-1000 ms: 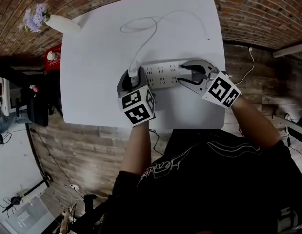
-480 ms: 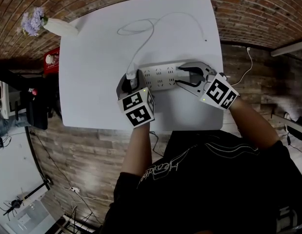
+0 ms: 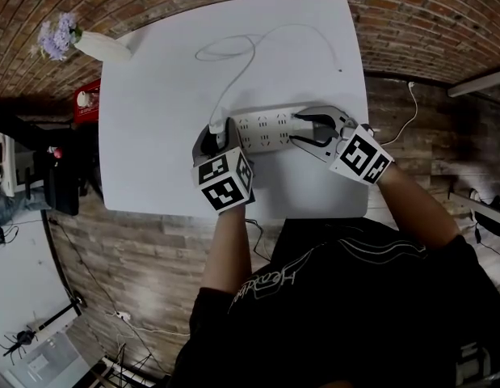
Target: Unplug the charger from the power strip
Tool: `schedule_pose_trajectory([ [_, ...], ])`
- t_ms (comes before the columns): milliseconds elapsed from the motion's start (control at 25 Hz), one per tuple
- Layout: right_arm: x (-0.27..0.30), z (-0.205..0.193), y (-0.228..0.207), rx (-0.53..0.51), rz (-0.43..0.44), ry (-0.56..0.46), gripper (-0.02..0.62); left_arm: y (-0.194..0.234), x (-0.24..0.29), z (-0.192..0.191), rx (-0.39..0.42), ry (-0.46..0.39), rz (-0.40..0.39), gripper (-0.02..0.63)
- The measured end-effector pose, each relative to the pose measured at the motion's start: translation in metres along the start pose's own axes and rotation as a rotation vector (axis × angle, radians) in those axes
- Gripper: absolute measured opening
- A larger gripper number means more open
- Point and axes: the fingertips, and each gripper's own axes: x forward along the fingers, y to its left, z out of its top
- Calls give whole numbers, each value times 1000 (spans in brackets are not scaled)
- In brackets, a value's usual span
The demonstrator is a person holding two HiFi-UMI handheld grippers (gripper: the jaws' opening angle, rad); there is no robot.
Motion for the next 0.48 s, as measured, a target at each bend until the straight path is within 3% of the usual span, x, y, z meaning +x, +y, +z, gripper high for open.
schedule_pose_trajectory([
  [360, 0, 0, 0, 4, 5, -7, 150, -4, -1, 5, 100, -21, 53, 132],
  [480, 0, -1, 0, 7, 9, -3, 150, -2, 0, 2, 24, 4, 11, 131],
])
